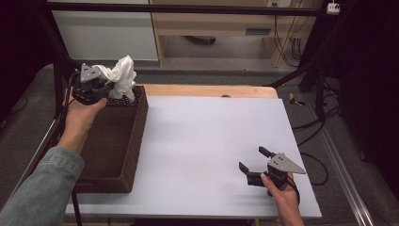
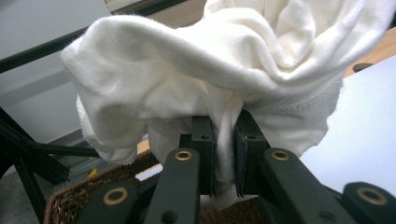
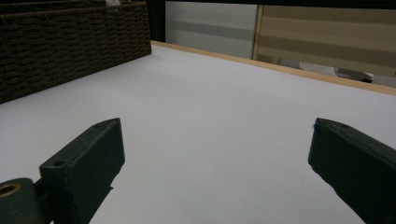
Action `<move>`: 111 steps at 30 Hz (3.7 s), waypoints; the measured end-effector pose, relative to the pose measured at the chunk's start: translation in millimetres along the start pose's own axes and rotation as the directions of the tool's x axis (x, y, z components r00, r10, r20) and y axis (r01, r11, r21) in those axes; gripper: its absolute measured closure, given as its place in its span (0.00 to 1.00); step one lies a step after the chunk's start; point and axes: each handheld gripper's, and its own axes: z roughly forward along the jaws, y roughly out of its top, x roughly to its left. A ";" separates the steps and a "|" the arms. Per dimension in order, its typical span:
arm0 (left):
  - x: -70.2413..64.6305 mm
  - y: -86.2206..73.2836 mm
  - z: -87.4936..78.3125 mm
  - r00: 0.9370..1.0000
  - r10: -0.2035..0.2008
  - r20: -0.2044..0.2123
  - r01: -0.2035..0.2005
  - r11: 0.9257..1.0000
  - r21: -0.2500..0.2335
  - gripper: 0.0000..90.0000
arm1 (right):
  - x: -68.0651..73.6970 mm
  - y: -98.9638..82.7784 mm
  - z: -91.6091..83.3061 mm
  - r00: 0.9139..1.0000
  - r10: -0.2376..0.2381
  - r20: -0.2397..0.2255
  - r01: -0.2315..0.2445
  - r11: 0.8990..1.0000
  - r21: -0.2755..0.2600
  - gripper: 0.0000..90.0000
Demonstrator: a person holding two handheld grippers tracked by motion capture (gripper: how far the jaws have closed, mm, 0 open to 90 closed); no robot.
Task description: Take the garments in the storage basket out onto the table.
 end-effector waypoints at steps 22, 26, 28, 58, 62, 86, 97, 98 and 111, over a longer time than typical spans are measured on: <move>-46.8 38.0 -5.0 0.994 0.042 0.103 -0.036 0.997 -0.064 0.90 | 1.3 1.0 -0.4 1.000 -0.005 0.000 0.005 1.000 0.000 0.05; -60.0 40.9 -1.7 0.990 0.040 0.137 -0.031 0.997 -0.068 0.90 | 1.1 0.9 -0.2 1.000 -0.008 0.001 0.008 1.000 0.001 0.05; -67.1 41.6 -0.3 0.987 0.041 0.155 -0.031 0.997 -0.070 0.90 | 1.3 1.0 -0.3 1.000 -0.008 0.000 0.008 1.000 0.001 0.05; -177.1 29.0 24.0 0.935 0.081 0.345 -0.063 0.996 -0.065 0.89 | 1.3 2.4 -0.8 1.000 -0.025 0.005 0.025 1.000 -0.003 0.05; -188.5 23.6 29.7 0.931 0.068 0.358 -0.051 0.997 -0.058 0.90 | 1.4 2.7 -1.4 1.000 -0.021 0.006 0.021 1.000 -0.005 0.05; -248.0 -17.4 59.4 0.917 0.070 0.393 -0.067 0.998 -0.021 0.89 | 0.2 3.1 -2.5 1.000 -0.026 0.012 0.026 1.000 -0.008 0.05; -265.3 -31.3 64.2 0.905 0.092 0.414 -0.098 0.995 -0.008 0.89 | -0.7 3.2 -2.9 1.000 -0.026 0.014 0.026 1.000 -0.008 0.05; -266.5 -32.7 64.2 0.903 0.094 0.418 -0.100 0.995 -0.006 0.89 | -0.7 3.2 -2.9 1.000 -0.026 0.015 0.026 1.000 -0.009 0.05; -286.5 -65.9 58.5 0.884 0.094 0.458 -0.118 0.993 0.023 0.66 | -1.9 3.9 -4.0 0.999 -0.016 0.038 0.016 1.000 -0.003 0.05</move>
